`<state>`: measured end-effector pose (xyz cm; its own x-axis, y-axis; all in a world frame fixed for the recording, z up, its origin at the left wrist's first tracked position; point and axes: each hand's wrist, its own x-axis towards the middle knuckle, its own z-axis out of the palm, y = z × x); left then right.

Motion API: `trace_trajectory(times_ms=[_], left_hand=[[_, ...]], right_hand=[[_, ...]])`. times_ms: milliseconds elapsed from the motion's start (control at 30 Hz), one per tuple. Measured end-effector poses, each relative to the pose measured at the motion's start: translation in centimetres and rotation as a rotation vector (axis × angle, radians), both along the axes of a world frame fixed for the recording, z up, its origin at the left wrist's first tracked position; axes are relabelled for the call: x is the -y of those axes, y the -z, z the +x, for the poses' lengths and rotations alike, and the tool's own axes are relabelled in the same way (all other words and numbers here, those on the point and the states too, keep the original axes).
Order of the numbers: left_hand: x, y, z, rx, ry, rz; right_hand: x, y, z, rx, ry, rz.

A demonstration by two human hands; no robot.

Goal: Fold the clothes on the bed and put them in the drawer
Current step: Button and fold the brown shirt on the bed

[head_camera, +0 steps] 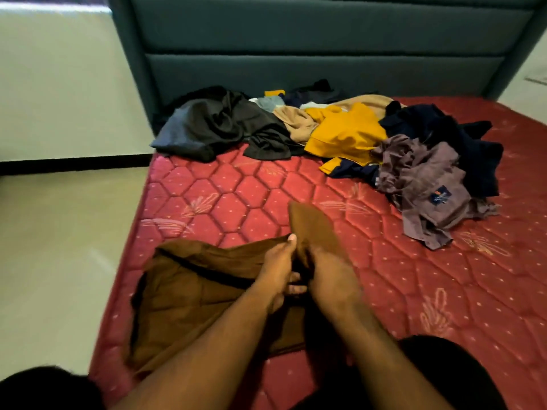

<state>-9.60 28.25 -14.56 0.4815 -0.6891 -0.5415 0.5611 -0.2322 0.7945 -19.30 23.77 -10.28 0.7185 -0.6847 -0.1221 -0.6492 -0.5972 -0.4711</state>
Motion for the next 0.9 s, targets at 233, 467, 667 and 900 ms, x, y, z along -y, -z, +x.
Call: trace_trajectory(times_ms=[233,467,667,900], left_hand=[[-11.6,2.0,6.1,0.056,-0.304,0.040],[-18.5,2.3,9.2,0.057,-0.492,0.071],[-19.0,1.8,10.0,0.151,-0.566,-0.045],[-19.5,1.8,11.2,0.694,-0.425,0.295]], right_hand=[[-12.4,2.1,5.2,-0.125,-0.346,-0.091],[-10.7,3.1,6.4,0.083,-0.338,-0.224],[-8.7,6.1,6.9,-0.224,-0.374,-0.313],[-10.5,9.5,7.9,-0.212,-0.376,-0.353]])
